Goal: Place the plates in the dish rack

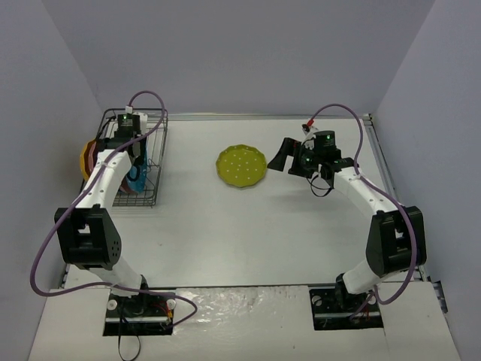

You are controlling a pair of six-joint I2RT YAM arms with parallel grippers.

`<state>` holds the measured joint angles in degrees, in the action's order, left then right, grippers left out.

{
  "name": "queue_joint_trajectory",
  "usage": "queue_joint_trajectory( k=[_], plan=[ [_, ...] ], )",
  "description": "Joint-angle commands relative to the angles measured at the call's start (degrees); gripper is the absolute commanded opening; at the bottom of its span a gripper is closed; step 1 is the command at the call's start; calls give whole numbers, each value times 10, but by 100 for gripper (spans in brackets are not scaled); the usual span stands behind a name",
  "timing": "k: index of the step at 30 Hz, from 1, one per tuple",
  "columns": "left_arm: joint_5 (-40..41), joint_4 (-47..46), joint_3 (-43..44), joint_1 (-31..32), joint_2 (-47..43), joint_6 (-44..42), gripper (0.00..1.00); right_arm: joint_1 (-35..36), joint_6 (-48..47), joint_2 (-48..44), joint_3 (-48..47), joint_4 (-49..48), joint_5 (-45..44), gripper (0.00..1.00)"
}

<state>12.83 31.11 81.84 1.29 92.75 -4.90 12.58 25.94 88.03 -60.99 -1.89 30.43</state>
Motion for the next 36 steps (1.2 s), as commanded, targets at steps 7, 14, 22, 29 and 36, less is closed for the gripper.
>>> queue_joint_trajectory(
  k=[7, 14, 22, 29, 36],
  plan=[
    [31, -65, 34, -9, -39, 1, 71, 45, 17, 17, -38, -16, -41, 100],
    [-16, -16, 90, -5, -87, 51, 89, 50, 46, 40, -59, 10, -143, 98],
    [-53, 83, 127, -2, -166, 146, 97, 79, 68, 129, -150, 90, -276, 88],
    [-121, 134, 75, -3, -273, 209, 97, 106, 87, 203, -199, 107, -327, 83],
    [-161, 172, -6, -3, -357, 233, 97, 112, 71, 262, -238, 107, -335, 83]
  ],
)
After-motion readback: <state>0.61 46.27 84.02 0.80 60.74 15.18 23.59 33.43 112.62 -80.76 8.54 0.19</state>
